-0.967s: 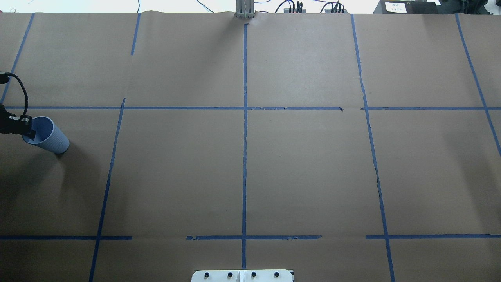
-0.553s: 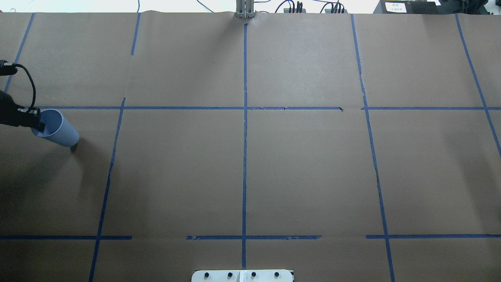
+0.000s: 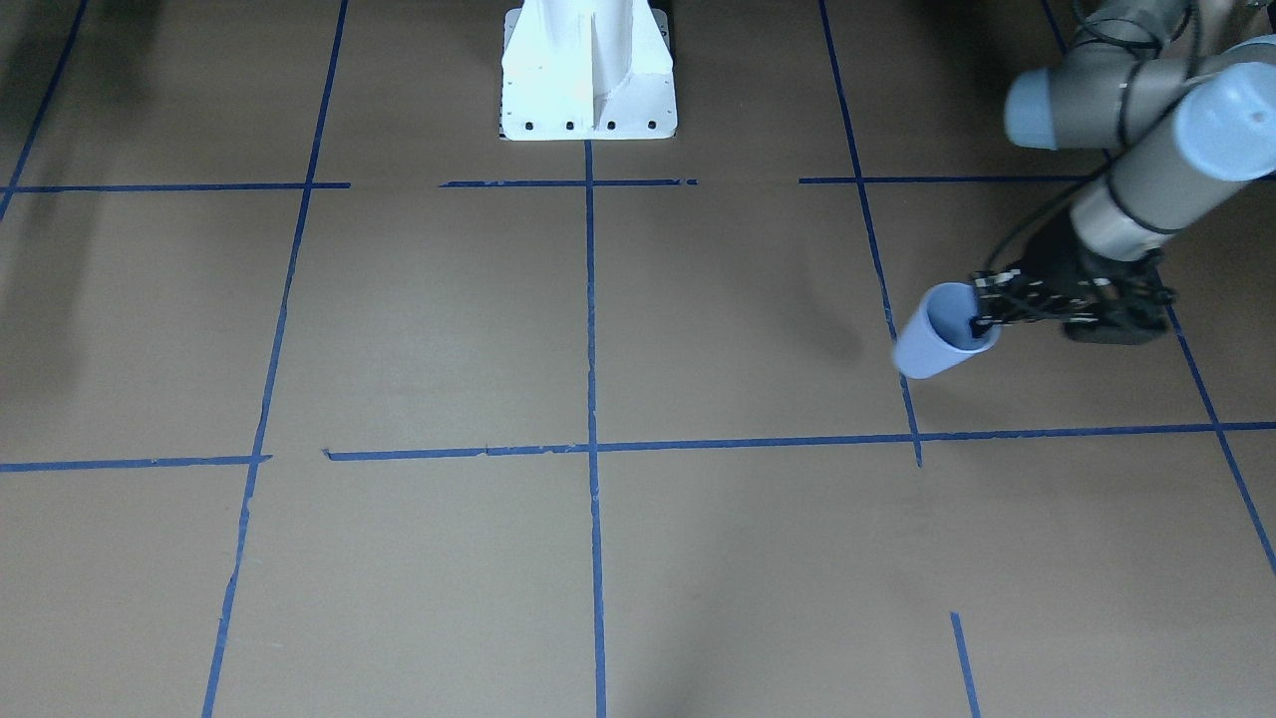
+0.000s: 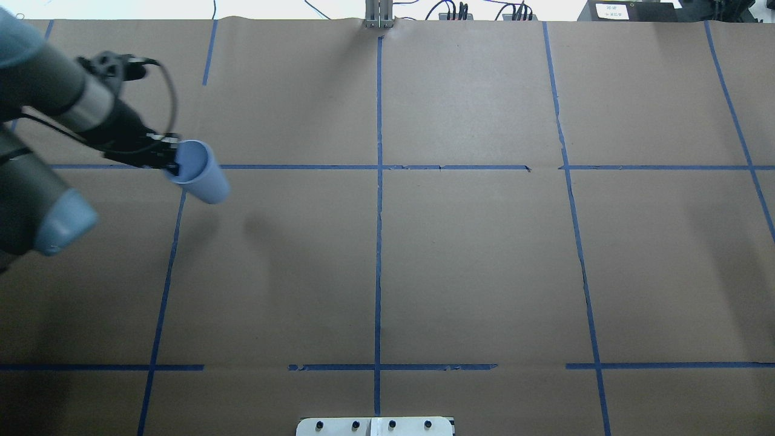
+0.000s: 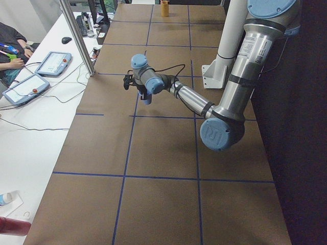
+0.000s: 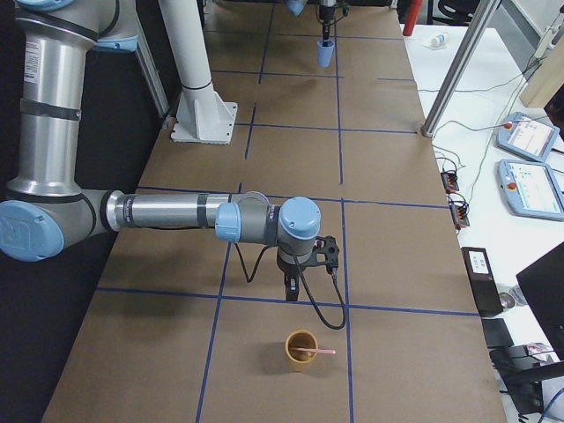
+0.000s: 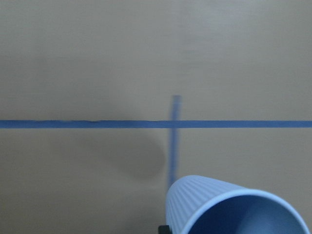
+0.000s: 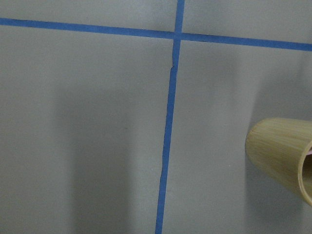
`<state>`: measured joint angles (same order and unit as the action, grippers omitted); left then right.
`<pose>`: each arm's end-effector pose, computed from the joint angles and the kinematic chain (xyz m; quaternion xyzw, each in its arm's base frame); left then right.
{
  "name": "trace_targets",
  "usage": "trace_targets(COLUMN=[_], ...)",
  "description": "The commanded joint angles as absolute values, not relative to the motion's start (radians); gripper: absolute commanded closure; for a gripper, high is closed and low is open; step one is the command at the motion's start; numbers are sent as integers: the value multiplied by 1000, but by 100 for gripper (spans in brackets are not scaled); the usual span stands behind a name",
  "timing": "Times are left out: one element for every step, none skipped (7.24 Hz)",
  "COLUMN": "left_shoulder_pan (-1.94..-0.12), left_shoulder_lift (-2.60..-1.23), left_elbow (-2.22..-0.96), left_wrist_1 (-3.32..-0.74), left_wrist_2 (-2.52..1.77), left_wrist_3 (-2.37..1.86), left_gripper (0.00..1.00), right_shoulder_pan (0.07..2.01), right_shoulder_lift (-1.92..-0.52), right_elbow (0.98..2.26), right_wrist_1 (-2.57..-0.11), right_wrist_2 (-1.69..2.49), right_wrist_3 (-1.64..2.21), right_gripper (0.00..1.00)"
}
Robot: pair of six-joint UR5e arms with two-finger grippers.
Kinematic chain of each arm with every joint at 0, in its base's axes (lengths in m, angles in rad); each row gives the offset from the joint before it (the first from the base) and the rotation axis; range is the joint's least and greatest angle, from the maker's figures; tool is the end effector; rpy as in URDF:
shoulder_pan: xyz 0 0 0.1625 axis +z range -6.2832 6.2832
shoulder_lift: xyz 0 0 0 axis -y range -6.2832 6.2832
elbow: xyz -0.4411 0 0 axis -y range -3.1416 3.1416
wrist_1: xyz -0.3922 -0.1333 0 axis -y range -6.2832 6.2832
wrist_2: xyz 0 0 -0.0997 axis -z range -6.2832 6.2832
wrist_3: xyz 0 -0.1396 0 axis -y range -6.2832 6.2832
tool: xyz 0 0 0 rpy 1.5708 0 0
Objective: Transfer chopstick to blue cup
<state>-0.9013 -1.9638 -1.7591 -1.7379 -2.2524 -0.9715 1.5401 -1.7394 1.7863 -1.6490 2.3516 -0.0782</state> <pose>0.3638 -0.5328 0.3662 0.0073 0.4641 -0.0112 0.8857 0.0223 -0.4152 0.6812 -0.0054 -0.3807 -0.0444 0.9236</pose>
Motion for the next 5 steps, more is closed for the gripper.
trace_targets(left_shoulder_pan=[-746, -721, -665, -623, -600], left_shoulder_lift=[-2170, -2222, -2291, -2365, -2416], left_elbow=[-1735, -1705, -1660, -1599, -1541], left_wrist_1=[-1614, -1614, -1614, -1620, -1621], left_wrist_2=[-2146, -2123, -2064, -2024, -2020], left_wrist_3=[-1116, -1152, -1175, -1233, -1245], left_gripper=[100, 100, 100, 100, 100], right_shoulder_pan=[1540, 1540, 1540, 1540, 1540], right_shoulder_lift=[-1740, -1740, -1740, -1740, -1740], right_elbow=[1783, 1781, 1782, 1782, 1782], right_wrist_1=[-1649, -1649, -1649, -1649, -1649], right_wrist_2=[2352, 2352, 2353, 2353, 2353], right_wrist_3=[-78, -78, -78, -78, -77], right_gripper=[0, 0, 0, 0, 0])
